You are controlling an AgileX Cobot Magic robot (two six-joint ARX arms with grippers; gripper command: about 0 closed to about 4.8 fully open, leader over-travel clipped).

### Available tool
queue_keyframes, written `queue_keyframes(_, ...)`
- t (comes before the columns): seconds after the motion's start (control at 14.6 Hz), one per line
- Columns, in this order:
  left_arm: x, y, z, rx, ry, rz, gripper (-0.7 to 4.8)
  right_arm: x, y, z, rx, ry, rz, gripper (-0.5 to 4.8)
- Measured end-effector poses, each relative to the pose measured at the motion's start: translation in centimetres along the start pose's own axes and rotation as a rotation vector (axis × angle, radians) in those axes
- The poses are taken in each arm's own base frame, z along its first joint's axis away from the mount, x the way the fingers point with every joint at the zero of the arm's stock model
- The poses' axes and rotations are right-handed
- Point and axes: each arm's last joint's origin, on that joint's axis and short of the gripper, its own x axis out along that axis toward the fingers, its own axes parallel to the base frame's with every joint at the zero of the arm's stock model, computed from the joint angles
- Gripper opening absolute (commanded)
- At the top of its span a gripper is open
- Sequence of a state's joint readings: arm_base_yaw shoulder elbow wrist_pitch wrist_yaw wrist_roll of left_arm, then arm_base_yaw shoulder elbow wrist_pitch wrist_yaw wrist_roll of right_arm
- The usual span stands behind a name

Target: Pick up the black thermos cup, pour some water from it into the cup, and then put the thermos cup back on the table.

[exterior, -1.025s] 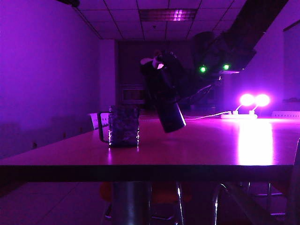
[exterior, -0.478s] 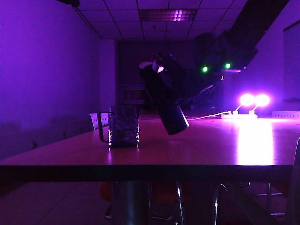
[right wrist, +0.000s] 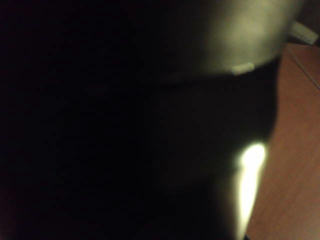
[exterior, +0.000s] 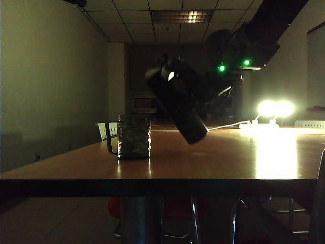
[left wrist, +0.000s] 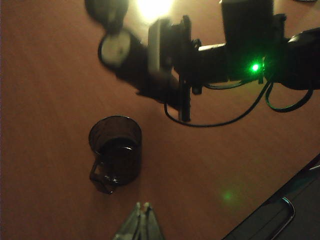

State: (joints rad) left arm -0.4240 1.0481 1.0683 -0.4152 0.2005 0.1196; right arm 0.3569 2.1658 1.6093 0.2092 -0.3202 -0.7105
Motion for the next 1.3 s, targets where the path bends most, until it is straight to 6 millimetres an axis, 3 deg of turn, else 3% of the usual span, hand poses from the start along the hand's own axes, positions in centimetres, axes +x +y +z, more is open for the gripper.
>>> queue_keyframes(0.27, 0.00, 0.00, 0.00, 0.000, 0.000, 0.000, -0.06, 0.42, 0.93, 0.82, -0.147, 0.026, -0.024, 1.62)
queue_keyframes(0.82, 0.00, -0.06, 0.00, 0.000, -0.002, -0.020, -0.05, 0.43, 0.89, 0.83, -0.383, 0.044, -0.034, 1.62)
queue_keyframes(1.3, -0.01, -0.08, -0.29, -0.007, 0.028, -0.023, -0.05, 0.42, 0.86, 0.78, -0.453, 0.060, -0.044, 1.62)
